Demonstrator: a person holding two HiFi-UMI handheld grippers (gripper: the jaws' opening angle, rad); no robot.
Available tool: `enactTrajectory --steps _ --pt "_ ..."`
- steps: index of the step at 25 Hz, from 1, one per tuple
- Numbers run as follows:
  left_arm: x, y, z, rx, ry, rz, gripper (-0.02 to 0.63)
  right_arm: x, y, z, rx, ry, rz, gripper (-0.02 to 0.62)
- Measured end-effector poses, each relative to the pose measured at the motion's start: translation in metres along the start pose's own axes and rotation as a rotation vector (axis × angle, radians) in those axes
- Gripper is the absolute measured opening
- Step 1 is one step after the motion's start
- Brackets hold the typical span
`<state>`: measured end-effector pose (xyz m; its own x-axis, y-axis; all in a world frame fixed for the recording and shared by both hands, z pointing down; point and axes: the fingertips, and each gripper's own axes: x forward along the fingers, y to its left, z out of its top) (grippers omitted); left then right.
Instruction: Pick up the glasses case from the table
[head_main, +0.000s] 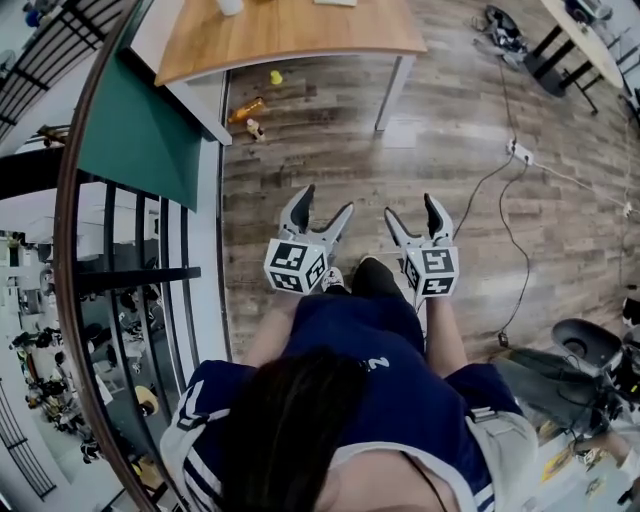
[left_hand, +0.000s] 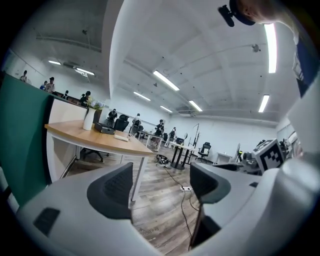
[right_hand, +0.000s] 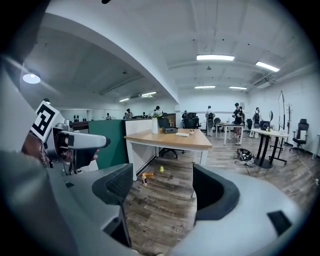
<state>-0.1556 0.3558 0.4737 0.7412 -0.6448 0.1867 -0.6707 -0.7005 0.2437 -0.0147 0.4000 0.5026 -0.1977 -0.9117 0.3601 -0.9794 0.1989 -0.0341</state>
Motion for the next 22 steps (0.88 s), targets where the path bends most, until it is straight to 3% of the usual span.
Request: enactTrajectory --steps 10,22 --pt "0.056 0.017 0.007 0.008 0.025 0.053 0.354 0.059 -0.028 0.012 -0.042 0.033 0.078 0.360" --pt "0.177 0.031 0.034 -0.003 -0.004 0.152 0.354 0.147 -0.138 0.052 -0.087 0.005 0.133 0.350"
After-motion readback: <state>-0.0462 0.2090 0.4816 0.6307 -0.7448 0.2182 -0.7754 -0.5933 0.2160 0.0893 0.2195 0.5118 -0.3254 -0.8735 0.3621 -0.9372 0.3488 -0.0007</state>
